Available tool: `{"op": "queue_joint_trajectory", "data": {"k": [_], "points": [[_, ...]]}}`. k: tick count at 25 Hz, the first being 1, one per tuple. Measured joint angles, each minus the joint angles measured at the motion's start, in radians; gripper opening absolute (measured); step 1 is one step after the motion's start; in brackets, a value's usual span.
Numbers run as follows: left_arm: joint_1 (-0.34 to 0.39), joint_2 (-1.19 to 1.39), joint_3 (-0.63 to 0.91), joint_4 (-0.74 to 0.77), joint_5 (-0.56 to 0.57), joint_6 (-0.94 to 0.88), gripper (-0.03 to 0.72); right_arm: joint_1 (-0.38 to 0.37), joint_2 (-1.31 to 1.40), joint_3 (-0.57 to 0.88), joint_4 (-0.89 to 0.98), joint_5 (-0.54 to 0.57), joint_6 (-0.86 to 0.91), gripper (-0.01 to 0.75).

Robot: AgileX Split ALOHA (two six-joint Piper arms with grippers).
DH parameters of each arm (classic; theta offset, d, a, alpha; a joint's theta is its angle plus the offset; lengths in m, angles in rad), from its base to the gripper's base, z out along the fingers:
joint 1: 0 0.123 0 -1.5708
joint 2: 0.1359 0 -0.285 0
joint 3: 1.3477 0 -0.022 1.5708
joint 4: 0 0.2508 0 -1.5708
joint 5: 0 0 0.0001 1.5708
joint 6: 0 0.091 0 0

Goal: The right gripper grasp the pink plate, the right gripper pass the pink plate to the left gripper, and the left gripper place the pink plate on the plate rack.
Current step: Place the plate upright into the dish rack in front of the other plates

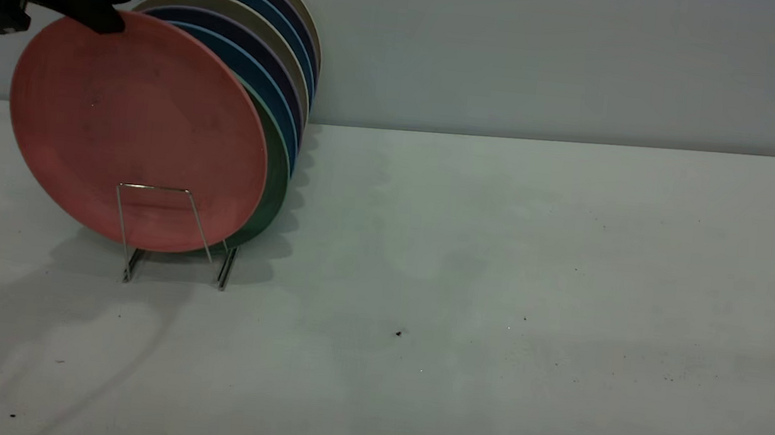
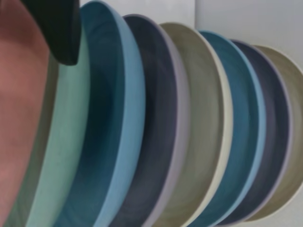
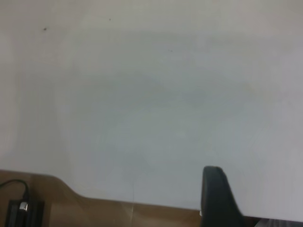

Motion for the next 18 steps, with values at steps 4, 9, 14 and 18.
{"op": "queue_joint_trajectory", "data": {"k": [4, 9, 14, 18], "points": [[0.000, 0.000, 0.000, 0.000, 0.014, -0.036, 0.366, 0.000, 0.000, 0.000, 0.000, 0.000, 0.000, 0.446], [0.000, 0.000, 0.000, 0.000, 0.061, -0.099, 0.385, 0.000, 0.000, 0.000, 0.000, 0.000, 0.001, 0.446], [0.000, -0.023, 0.000, 0.002, 0.169, -0.139, 0.386, 0.000, 0.000, 0.000, 0.000, 0.000, 0.001, 0.446], [0.000, -0.104, 0.000, 0.003, 0.228, -0.234, 0.387, 0.000, 0.000, 0.000, -0.002, 0.000, 0.001, 0.446]]}}
